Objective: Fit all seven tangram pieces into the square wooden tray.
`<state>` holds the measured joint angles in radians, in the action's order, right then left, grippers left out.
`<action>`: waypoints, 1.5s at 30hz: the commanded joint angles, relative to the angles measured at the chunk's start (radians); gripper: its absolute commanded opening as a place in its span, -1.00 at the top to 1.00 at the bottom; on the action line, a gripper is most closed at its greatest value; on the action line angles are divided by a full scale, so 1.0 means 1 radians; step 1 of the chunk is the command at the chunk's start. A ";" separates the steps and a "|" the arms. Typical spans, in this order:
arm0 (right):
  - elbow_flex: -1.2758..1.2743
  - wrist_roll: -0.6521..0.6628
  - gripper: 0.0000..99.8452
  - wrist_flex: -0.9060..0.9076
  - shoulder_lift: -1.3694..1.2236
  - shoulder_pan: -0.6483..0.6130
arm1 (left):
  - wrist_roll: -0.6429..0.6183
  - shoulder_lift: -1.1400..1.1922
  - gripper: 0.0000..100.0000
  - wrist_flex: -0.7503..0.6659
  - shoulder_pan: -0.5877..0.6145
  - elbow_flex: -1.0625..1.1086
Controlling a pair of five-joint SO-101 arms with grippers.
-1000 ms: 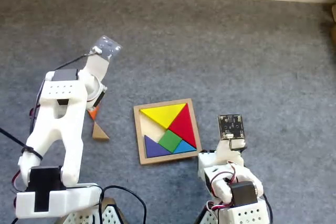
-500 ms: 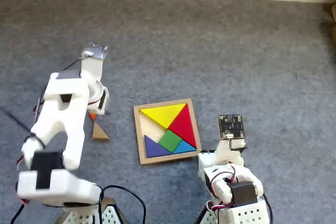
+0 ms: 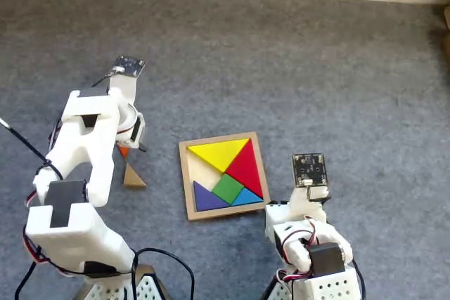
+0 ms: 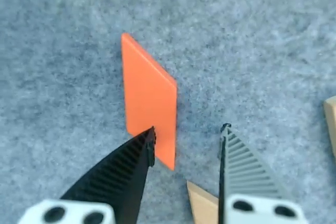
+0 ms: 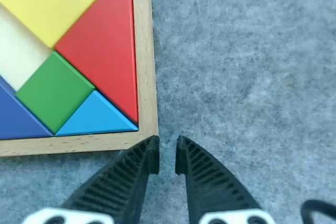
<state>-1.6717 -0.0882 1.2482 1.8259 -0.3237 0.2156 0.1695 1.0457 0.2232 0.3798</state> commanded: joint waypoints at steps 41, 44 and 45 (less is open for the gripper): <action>-0.142 -0.003 0.87 0.010 0.024 0.002 | 0.046 0.160 0.97 0.233 -0.068 -0.351; -0.142 -0.003 0.87 0.010 0.024 0.002 | -0.029 0.085 0.97 0.288 -0.111 -0.351; -0.142 -0.003 0.87 0.010 0.024 0.001 | -0.061 0.062 0.97 0.302 -0.128 -0.351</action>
<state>-1.6717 -0.0882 1.2482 1.8259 -0.3237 0.2248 0.3460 1.3004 0.1481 0.0499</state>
